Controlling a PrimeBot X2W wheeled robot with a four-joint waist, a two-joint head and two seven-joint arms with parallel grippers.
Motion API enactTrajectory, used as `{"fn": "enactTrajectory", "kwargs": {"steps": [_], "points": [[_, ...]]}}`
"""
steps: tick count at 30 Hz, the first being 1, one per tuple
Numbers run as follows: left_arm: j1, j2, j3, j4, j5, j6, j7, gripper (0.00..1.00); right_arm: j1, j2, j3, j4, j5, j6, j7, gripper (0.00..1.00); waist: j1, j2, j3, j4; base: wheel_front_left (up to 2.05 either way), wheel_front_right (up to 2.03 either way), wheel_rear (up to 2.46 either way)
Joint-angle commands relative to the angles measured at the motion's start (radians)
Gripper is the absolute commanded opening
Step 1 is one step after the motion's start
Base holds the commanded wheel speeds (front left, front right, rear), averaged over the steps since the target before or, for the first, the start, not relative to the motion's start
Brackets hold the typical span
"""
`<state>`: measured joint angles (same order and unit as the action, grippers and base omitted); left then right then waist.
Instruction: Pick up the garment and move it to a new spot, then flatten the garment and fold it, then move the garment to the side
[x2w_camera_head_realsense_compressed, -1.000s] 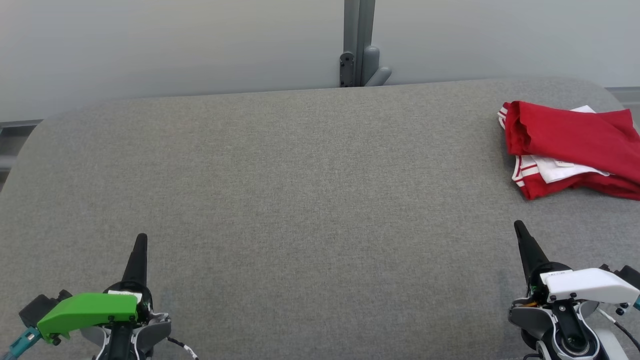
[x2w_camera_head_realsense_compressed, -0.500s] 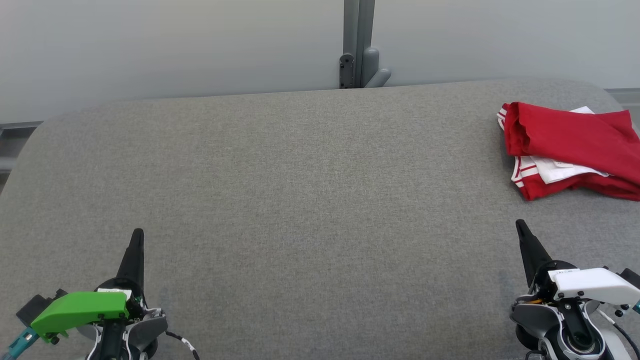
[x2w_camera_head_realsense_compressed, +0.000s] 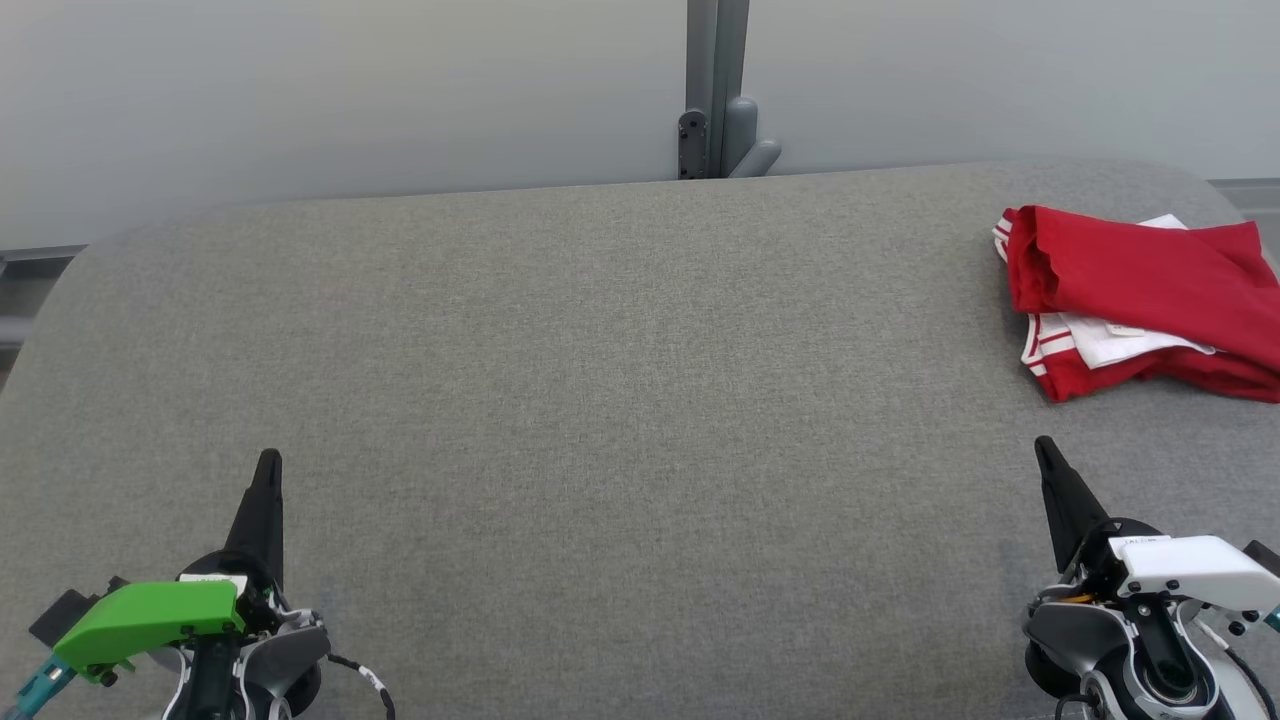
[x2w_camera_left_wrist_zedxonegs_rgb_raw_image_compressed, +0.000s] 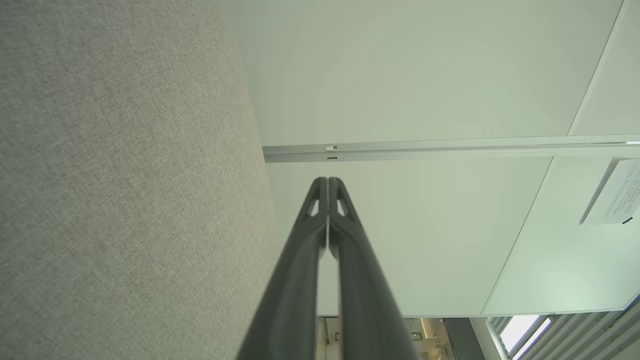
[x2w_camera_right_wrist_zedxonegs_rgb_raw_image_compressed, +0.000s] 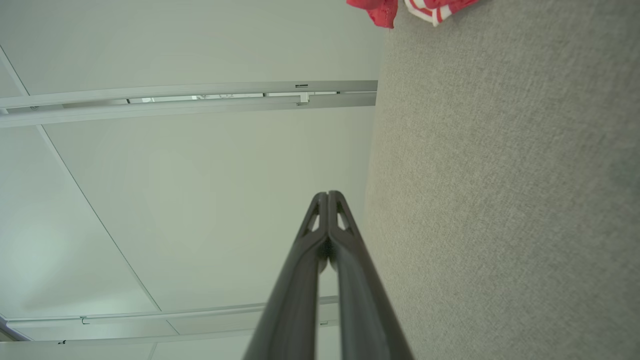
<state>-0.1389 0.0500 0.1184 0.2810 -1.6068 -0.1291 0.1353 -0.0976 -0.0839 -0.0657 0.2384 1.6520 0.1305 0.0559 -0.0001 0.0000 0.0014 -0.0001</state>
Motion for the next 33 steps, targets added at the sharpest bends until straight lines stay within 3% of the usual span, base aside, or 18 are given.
{"fn": "enactTrajectory", "kwargs": {"steps": [1,33], "points": [[-0.013,0.0,0.003,0.001,-0.002,-0.005,0.002,0.0,-0.011,-0.003,-0.003,0.003,0.002,0.0,0.004,0.0,0.0001,0.0,0.0,0.0,0.0,0.0,0.0],[-0.013,0.0,0.002,0.001,-0.002,-0.005,0.002,0.0,-0.011,0.004,-0.011,0.004,-0.008,0.0,0.011,0.0,0.0001,0.0,0.0,0.0,0.0,0.0,0.0]]}}
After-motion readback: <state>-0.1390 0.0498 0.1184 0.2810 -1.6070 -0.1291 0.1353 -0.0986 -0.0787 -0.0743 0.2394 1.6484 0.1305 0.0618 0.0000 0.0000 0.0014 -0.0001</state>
